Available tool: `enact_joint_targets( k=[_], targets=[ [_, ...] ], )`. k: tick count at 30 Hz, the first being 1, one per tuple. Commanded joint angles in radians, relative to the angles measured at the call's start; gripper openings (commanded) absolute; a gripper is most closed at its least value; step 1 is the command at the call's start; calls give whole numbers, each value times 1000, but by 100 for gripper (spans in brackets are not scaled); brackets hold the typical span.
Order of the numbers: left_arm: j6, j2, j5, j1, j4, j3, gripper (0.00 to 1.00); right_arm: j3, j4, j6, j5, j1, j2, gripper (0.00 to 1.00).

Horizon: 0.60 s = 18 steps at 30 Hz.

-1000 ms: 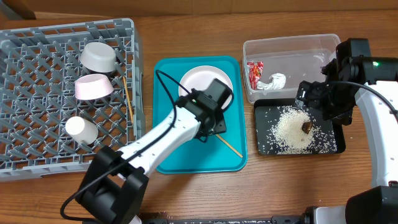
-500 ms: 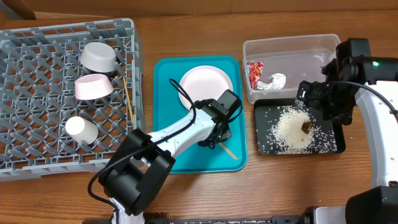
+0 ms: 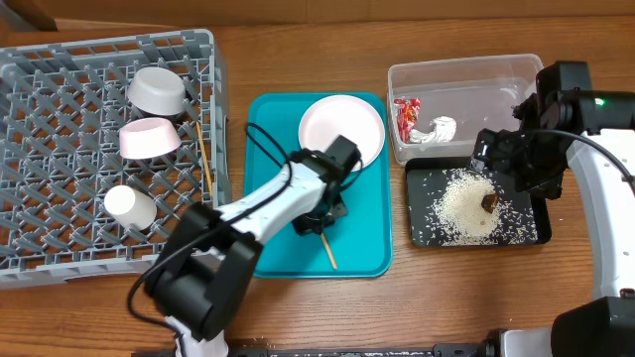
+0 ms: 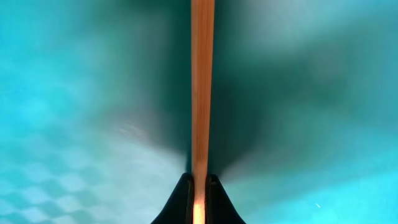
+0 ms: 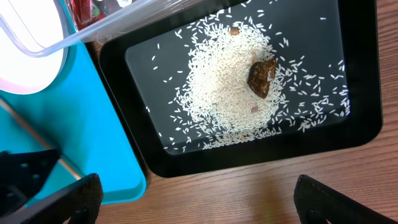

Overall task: Sort waste into correct bins and load items into the dishwasher
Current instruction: 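Grasp the remaining chopstick on the teal tray with the left gripper, then insert the chopstick into the dish rack beside the bowls with the left gripper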

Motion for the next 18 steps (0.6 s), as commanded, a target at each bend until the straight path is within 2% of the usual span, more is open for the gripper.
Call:
enact_joint_targets(
  k=[1, 4, 8, 10, 18],
  targets=[
    [59, -164, -74, 56, -26, -7, 4, 23, 5, 3, 5, -3, -16, 100],
    [160, -255, -101, 101, -49, 13, 4, 23, 5, 3, 5, -3, -16, 100],
    [272, -376, -125, 218, -113, 53, 4, 23, 4, 4, 5, -3, -16, 100],
    [365, -423, -141, 317, -113, 55, 4, 23, 3, 4, 5, -3, -16, 100],
    [565, -399, -152, 550, -65, 55, 4, 23, 0, 4, 5, -3, -16, 100]
  ],
)
